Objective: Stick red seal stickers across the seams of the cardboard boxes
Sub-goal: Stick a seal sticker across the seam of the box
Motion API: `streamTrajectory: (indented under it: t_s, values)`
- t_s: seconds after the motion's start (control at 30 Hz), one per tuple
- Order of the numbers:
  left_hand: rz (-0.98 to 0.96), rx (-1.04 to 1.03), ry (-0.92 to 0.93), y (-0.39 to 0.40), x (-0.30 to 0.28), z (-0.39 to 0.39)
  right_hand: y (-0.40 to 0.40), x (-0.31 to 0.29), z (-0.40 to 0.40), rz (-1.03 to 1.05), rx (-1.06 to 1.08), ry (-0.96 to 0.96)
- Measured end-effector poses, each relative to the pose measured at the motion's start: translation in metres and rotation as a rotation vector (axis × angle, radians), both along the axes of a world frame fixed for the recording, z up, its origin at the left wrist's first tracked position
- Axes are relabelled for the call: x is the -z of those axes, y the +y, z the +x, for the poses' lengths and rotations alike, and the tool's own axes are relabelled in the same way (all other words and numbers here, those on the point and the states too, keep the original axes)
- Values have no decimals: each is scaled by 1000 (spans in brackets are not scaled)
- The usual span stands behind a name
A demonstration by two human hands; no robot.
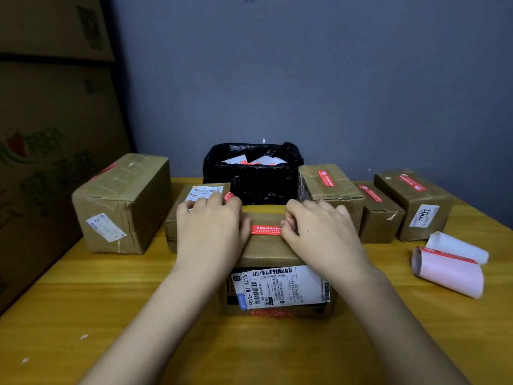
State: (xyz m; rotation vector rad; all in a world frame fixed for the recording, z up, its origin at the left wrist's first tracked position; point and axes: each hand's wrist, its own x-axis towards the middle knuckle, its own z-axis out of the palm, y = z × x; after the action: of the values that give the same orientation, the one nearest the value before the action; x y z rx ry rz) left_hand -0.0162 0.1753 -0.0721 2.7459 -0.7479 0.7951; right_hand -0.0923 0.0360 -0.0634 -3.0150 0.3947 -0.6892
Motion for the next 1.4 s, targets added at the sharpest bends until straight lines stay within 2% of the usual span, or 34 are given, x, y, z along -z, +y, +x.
streamTrajectory:
  t_s: [0.27, 0.43, 0.57, 0.87, 0.93, 1.0, 1.1, 1.17, 1.23, 1.4]
  values:
    - [3, -7, 34, 2, -1, -1, -1, 1, -2, -39, 4, -13]
    - [-70, 8, 0, 2, 1, 0, -5, 3, -2, 45, -7, -44]
    - [-115, 35, 55, 4, -1, 3, -8, 5, -1, 154, -28, -72]
    - [-228, 151, 139, 16, -10, 4, -6, 2, -7, 211, -15, -170]
    - [-180, 222, 152, 19, -18, -3, 0, -2, -12, 161, -21, -242]
    - [-26, 325, 215, 22, -23, -13, 9, -7, -20, 101, -86, -202]
    - [250, 425, 364, 27, -23, -28, 22, -7, -30, 61, -239, 70]
    - [348, 421, 385, 26, -20, -33, 24, -2, -31, 57, -269, 214]
    - [401, 364, 326, 19, -13, -35, 26, 3, -29, 26, -260, 263]
    - [371, 241, 218, 3, 10, -40, 33, 12, -26, -26, -228, 258]
